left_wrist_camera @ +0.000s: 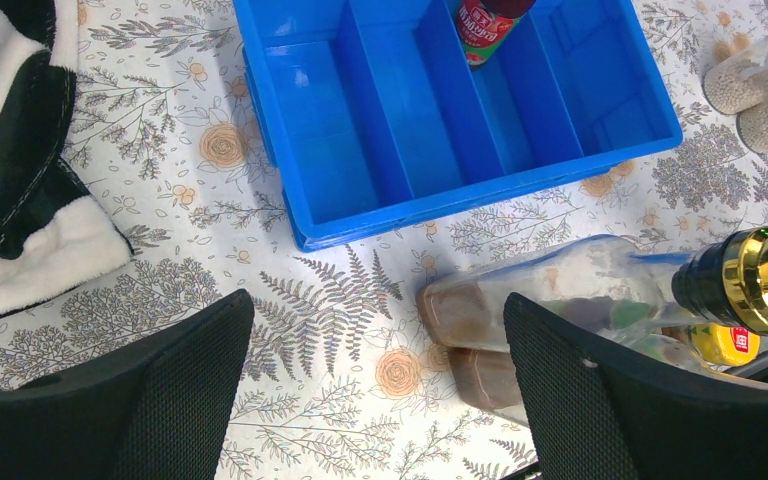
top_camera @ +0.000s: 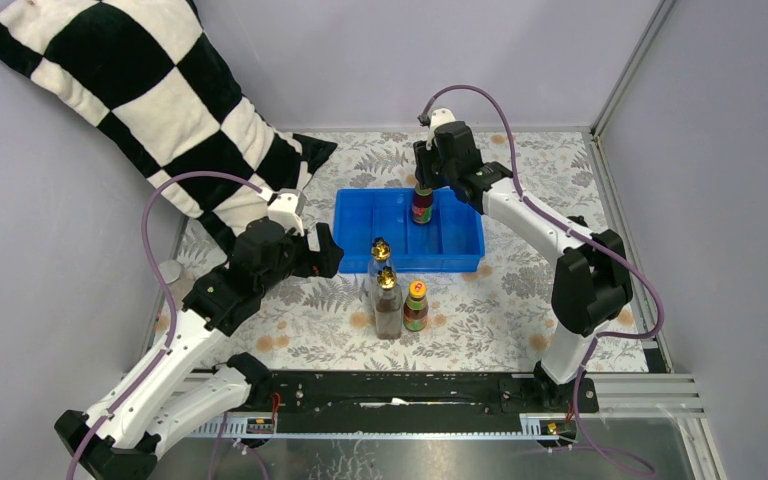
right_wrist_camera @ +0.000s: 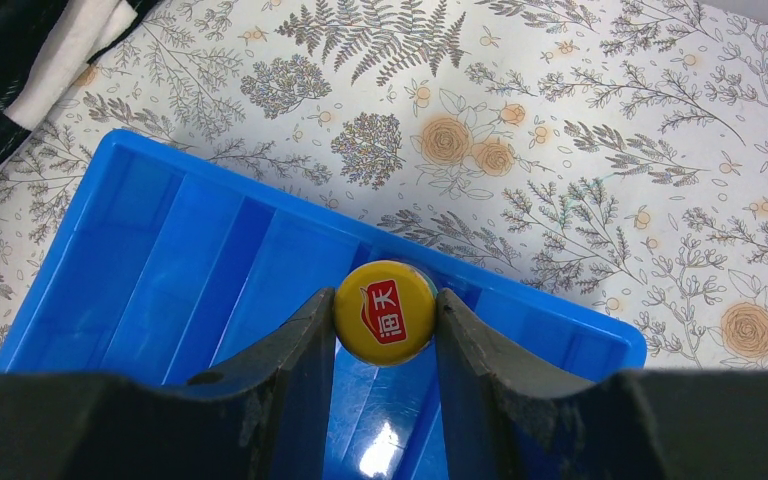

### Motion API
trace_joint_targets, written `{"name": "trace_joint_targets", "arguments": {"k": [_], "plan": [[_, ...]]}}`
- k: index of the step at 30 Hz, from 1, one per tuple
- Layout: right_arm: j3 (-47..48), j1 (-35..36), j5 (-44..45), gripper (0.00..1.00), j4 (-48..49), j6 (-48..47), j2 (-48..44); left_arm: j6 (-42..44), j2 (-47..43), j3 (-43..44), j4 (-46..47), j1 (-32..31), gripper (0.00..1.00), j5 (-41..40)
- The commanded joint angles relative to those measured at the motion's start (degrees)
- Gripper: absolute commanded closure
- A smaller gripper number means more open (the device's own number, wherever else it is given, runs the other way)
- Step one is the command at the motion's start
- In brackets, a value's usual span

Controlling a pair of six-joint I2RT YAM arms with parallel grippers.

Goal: Organize the condiment bottles
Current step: Place the bottle in the storage box.

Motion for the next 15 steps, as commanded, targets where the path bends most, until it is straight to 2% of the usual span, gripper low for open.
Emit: {"name": "trace_joint_targets", "arguments": {"k": [1, 11, 14, 15], "plan": [[0.92, -0.43, 0.28, 0.81, 4.68, -0.37, -1.54, 0.85, -0.58, -0.73, 0.39, -0.43, 0.01, 0.88], [1.51, -0.42, -0.18, 0.77, 3.11, -0.61, -1.49, 0.25, -0.58, -0.64, 0.31, -0.42, 0.01, 1.08], [1.88, -0.37, -0.29, 0.68, 2.48, -0.55, -1.15, 0.16, -0.67, -0.66, 0.23, -0.43, 0.01, 1.13], [1.96, -0.38, -0.41, 0.62, 2.36, -0.6, -1.15, 0.14, -0.76, -0.61, 0.22, -0.39, 0.01, 1.14]]}}
